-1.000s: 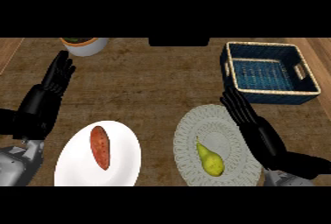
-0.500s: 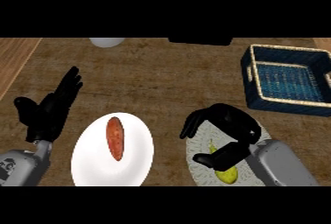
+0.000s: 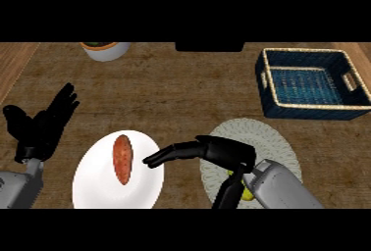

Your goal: Pick the pear from the placemat and place it in the basket

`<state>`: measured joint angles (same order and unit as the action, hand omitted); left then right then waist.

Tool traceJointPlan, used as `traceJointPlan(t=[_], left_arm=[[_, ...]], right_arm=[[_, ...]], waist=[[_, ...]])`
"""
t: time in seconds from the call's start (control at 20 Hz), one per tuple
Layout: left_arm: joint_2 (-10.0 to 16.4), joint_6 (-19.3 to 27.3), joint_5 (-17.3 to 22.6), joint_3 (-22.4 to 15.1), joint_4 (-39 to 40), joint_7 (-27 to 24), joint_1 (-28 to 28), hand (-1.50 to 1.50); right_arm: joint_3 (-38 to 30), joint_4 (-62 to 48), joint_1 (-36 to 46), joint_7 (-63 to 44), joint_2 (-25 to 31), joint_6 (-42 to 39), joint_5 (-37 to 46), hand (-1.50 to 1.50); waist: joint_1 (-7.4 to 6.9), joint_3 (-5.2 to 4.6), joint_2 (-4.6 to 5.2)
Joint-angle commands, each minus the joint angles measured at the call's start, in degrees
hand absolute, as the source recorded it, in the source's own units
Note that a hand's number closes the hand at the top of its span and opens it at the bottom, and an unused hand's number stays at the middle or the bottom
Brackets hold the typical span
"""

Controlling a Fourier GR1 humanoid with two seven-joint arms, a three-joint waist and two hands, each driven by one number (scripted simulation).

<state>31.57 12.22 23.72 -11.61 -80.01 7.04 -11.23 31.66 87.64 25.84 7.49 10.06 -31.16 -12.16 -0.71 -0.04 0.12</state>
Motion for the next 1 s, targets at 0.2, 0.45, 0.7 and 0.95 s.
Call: traceJointPlan(t=[0.2, 0.45, 0.7, 0.95], left_arm=[[-1.1, 0.3, -0.2, 0.1, 0.3, 2.3, -1.8, 0.0], [-0.2, -1.1, -0.1, 1.5, 2.0, 1.4, -2.4, 0.0], [0.0, -2.0, -1.1, 1.7, 0.6, 1.7, -2.1, 0.0], [-1.8, -1.5, -1.6, 2.2, 2.6, 2.5, -4.3, 0.0]], right_arm=[[-2.5, -0.7, 20.1, -20.4, 6.3, -5.3, 3.0, -1.5], [-5.8, -6.9, 32.5, -25.6, 13.3, -9.0, 10.3, -1.5], [-6.9, -19.6, 40.5, -25.2, 13.5, -22.2, 6.7, -1.5], [-6.3, -27.7, 42.6, -20.9, 14.8, -33.8, 5.7, -1.5]], waist=[[-0.22, -0.11, -0.4], [-0.81, -0.12, 0.02], [-1.05, -0.02, 0.1], [-0.48, 0.01, 0.26]])
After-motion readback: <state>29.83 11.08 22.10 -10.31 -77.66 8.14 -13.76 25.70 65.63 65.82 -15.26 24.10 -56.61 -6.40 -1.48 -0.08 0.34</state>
